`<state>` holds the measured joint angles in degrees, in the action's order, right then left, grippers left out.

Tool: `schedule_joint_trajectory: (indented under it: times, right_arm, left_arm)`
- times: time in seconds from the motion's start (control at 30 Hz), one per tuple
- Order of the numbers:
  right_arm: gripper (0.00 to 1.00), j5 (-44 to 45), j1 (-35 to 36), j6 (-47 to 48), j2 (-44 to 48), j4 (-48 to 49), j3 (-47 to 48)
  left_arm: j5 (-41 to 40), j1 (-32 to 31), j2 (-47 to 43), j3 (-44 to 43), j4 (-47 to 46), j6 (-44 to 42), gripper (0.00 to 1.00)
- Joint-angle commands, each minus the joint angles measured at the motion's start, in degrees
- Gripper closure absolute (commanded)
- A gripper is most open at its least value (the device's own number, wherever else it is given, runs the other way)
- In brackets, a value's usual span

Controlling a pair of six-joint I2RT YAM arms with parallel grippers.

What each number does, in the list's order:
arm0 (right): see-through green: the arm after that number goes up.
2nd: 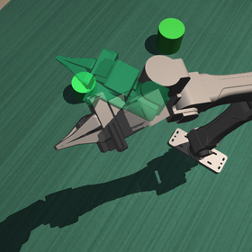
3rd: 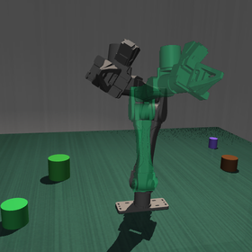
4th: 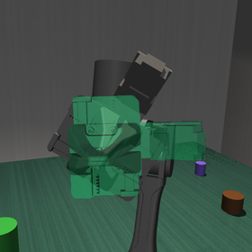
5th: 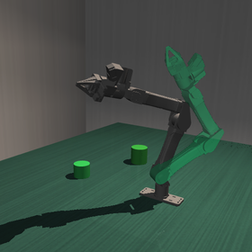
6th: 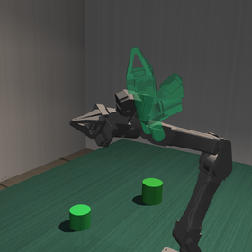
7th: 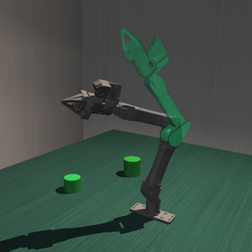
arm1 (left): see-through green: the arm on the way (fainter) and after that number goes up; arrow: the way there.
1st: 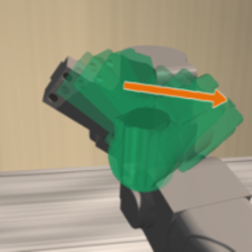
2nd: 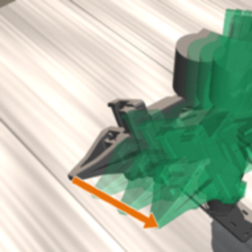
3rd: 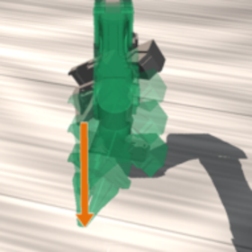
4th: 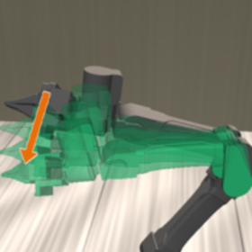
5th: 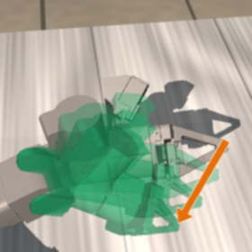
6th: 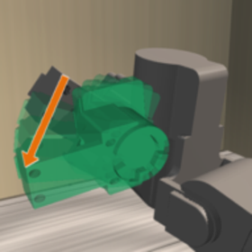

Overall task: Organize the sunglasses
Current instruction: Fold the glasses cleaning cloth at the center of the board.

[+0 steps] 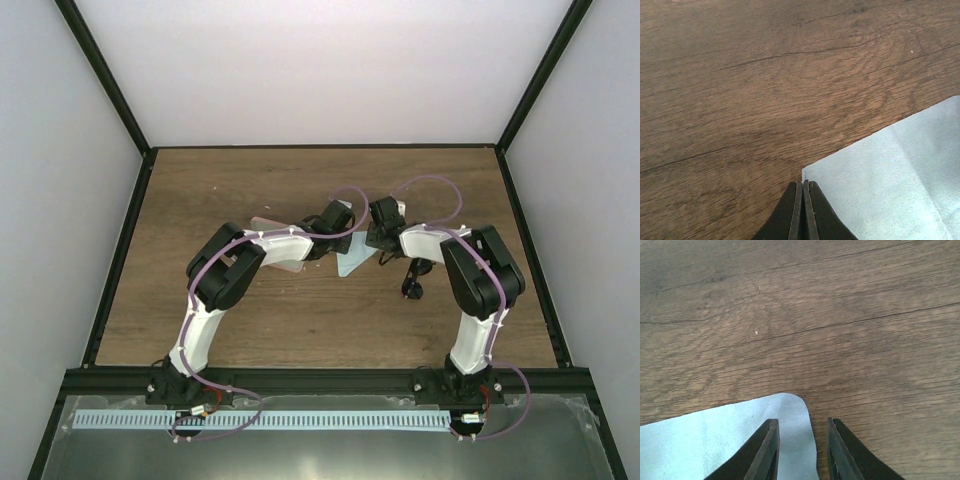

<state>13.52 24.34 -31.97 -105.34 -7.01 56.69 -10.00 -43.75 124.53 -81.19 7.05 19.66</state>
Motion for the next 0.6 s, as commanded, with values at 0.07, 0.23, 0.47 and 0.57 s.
schedule_joint_trajectory:
  times: [0.07,0.23,0.47,0.57]
  right_arm:
    - [0.72,0.1,-0.4,0.4,-2.3,-0.2,2.8]
    - [0.71,0.0,-0.5,0.6,-4.2,-0.8,4.1]
    - [0.74,-0.1,-0.4,0.6,-4.8,-1.1,4.4]
    - [0.76,-0.1,-0.4,0.5,-5.0,-1.4,4.4]
  left_arm:
    - [1.1,-0.2,0.5,0.9,3.6,0.2,0.96]
    - [1.0,-0.2,0.6,0.8,3.7,0.3,0.96]
    - [1.2,-0.1,0.5,0.8,3.8,0.2,0.96]
    - [1.3,-0.1,0.5,0.7,3.8,0.2,0.96]
